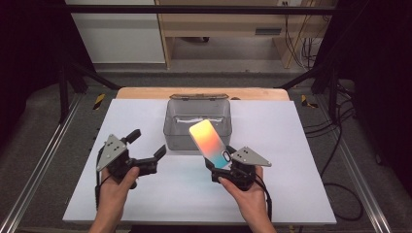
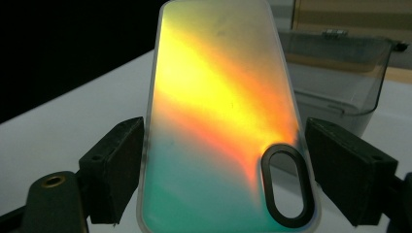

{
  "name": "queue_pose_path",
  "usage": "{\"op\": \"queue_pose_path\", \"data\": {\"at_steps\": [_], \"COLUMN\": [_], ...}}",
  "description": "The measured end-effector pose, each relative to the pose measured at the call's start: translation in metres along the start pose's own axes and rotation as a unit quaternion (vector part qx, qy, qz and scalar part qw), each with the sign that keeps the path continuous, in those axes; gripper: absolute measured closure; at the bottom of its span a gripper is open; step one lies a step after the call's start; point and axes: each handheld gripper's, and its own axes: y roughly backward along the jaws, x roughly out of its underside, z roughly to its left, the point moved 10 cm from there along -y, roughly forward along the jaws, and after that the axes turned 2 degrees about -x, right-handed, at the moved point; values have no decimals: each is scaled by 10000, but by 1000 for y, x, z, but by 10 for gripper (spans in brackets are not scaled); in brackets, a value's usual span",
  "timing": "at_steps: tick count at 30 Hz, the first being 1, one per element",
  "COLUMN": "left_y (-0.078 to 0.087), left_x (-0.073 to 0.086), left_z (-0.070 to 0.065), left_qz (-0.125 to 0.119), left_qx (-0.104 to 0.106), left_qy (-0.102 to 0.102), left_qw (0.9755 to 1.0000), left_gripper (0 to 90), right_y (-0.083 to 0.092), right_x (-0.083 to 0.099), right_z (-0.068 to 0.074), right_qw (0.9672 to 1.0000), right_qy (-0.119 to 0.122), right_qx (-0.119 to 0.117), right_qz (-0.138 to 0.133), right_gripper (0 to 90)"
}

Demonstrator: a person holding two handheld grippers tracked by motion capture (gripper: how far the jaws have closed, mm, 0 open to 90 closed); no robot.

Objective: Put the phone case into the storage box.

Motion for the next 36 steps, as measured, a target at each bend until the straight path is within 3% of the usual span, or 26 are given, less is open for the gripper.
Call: {"op": "queue_pose_path", "data": {"at_steps": [2,3,5,8,9,10,12,15,18,21,23,26,30,33,36], "left_y": [-12,-22,-27,-40,-48,-48,-58,-63,-67,-72,-73,-74,-75,-77,-79], "left_x": [-2,-3,-2,-1,0,0,1,4,7,14,16,17,19,21,23], "left_z": [-12,-24,-30,-46,-54,-54,-65,-73,-86,-88,-88,-92,-93,-95,-96], "left_qz": [23,40,58,69,39,39,14,60,103,220,238,254,265,302,329], "left_qx": [100,174,194,315,400,400,554,651,820,698,673,801,827,864,892], "left_qy": [156,225,213,430,700,700,1050,1113,1316,1577,1609,1752,1870,2046,2107], "left_qw": [9998,9996,9996,9986,9967,9967,9929,9916,9879,9848,9844,9809,9785,9746,9729], "left_gripper": [18,24,31,68,84,104,181,264,336,462,486,563,642,672,682], "right_y": [-1,-1,0,6,8,8,11,12,12,12,12,12,12,10,10], "right_x": [-3,-4,-6,-14,-15,-15,-17,-18,-18,-19,-19,-19,-18,-17,-17], "right_z": [-4,-5,-6,-10,-11,-11,-13,-10,-9,-7,-6,-6,-6,-6,-5], "right_qw": [9997,9993,9989,9971,9964,9964,9952,9946,9946,9941,9940,9939,9937,9938,9938], "right_qy": [-112,-167,-209,-289,-342,-342,-411,-444,-398,-384,-387,-366,-378,-363,-382], "right_qx": [7,-5,-20,41,51,51,90,54,66,79,65,95,125,152,124], "right_qz": [-224,-329,-417,-709,-768,-768,-884,-939,-959,-1014,-1024,-1035,-1052,-1044,-1038], "right_gripper": [175,175,176,175,175,175,175,175,175,175,175,175,175,175,175]}}
